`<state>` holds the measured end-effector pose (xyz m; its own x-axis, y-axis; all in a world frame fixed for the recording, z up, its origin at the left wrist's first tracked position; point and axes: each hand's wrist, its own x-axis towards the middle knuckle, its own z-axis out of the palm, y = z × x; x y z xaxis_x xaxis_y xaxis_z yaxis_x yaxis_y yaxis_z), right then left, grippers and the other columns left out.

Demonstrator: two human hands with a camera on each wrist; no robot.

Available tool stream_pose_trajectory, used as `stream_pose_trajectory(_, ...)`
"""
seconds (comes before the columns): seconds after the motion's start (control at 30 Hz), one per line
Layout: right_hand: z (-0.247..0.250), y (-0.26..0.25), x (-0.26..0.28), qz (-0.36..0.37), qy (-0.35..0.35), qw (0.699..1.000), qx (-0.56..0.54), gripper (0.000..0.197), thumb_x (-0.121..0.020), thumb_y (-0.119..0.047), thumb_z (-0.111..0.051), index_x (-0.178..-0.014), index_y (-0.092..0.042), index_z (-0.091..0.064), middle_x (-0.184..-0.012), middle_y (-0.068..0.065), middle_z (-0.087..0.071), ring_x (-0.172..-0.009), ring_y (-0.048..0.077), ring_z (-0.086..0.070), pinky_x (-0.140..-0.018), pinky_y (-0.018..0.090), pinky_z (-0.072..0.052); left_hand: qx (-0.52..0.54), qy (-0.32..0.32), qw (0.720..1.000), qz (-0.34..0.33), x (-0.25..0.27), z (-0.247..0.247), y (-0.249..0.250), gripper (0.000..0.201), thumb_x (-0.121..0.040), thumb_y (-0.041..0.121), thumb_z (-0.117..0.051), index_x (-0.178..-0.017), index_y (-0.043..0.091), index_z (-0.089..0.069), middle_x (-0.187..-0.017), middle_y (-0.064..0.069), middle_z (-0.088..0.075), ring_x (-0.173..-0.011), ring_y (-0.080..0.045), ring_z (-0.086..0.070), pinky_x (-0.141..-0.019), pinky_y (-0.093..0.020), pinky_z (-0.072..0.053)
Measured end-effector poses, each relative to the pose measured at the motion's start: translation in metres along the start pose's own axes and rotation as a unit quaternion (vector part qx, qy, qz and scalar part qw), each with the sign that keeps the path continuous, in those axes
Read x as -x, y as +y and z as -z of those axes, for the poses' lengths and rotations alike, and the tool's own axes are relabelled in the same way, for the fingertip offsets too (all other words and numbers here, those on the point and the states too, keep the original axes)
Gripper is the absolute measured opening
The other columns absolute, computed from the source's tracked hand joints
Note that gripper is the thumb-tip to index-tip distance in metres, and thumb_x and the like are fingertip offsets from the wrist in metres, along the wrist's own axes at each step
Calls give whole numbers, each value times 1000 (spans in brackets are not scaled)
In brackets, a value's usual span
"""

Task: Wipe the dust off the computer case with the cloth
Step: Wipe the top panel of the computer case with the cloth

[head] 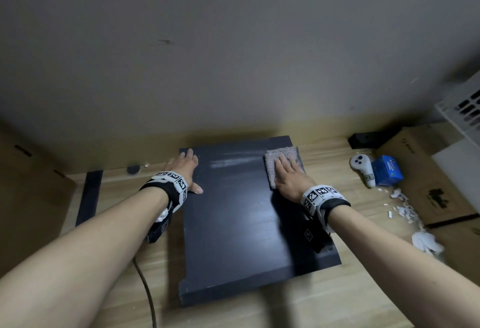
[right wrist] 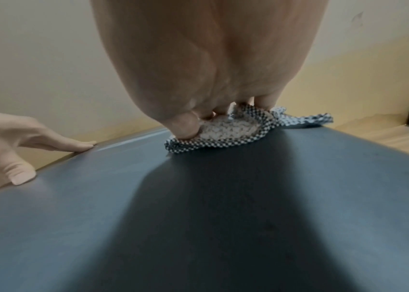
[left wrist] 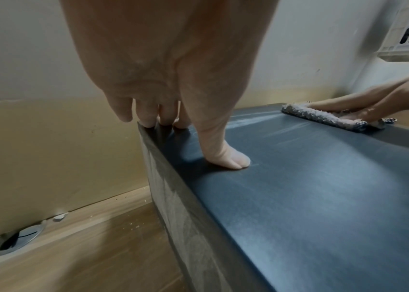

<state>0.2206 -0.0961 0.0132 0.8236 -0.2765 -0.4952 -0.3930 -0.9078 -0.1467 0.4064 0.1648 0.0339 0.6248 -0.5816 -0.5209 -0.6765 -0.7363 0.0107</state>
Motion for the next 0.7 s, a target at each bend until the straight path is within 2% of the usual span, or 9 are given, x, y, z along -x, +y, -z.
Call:
stream_pose_trajectory(0.13, 9, -13, -6, -5, -19, 999, -34, 73, -98, -23, -39, -158, -12, 1, -165, 12, 13, -149, 36, 17, -121, 42, 5, 6, 12, 1000, -8, 1, -6, -6, 109, -78, 57, -69, -154, 9, -8, -162, -9, 5, -149, -27, -4, -115, -44, -24)
stream_pose_trajectory(0.23, 15, -38, -16, 20, -29, 998, -44, 75, -97, -23, -42, -158, -15, 0, -165, 8, 14, -149, 34, 18, -121, 44, 3, -4, 17, 1000, -6, -2, -5, -4, 109, -77, 57, -70, -153, 8, -10, -161, -11, 2, -148, -28, -8, -114, -43, -25)
stream_pose_trajectory(0.33, 16, -79, -29, 67, -35, 997, -27, 70, -99, -30, -37, -158, -20, -1, -165, 3, 13, -151, 30, 15, -121, 43, 1, -19, 22, 1000, 5, -2, -1, 1, 108, -74, 56, -74, -151, 6, -17, -160, -12, -5, -145, -29, -16, -112, -42, -28)
stream_pose_trajectory(0.5, 18, -135, -32, 171, -36, 984, 41, 63, -105, -34, -30, -159, -17, -4, -166, 6, 8, -151, 31, 12, -121, 41, -1, 9, 20, 1000, 12, -3, -4, 0, 110, -71, 54, -77, -152, 9, -16, -162, -10, 2, -149, -28, -8, -117, -43, -21)
stream_pose_trajectory(0.6, 7, -133, -20, 228, -48, 971, 60, 66, -102, -32, -38, -159, -19, -5, -166, 2, 5, -152, 26, 10, -121, 43, -10, 24, 18, 1000, 9, -3, -6, -4, 111, -73, 54, -76, -153, 11, -12, -162, -8, 5, -149, -26, -3, -118, -43, -18)
stream_pose_trajectory(0.7, -5, -105, -10, 256, -53, 963, 58, 70, -100, -35, -41, -158, -27, -3, -166, -9, 8, -152, 14, 11, -122, 36, -11, 30, 23, 999, 0, -1, -7, -5, 110, -74, 54, -74, -154, 11, -11, -162, -8, 5, -149, -26, -3, -118, -42, -19)
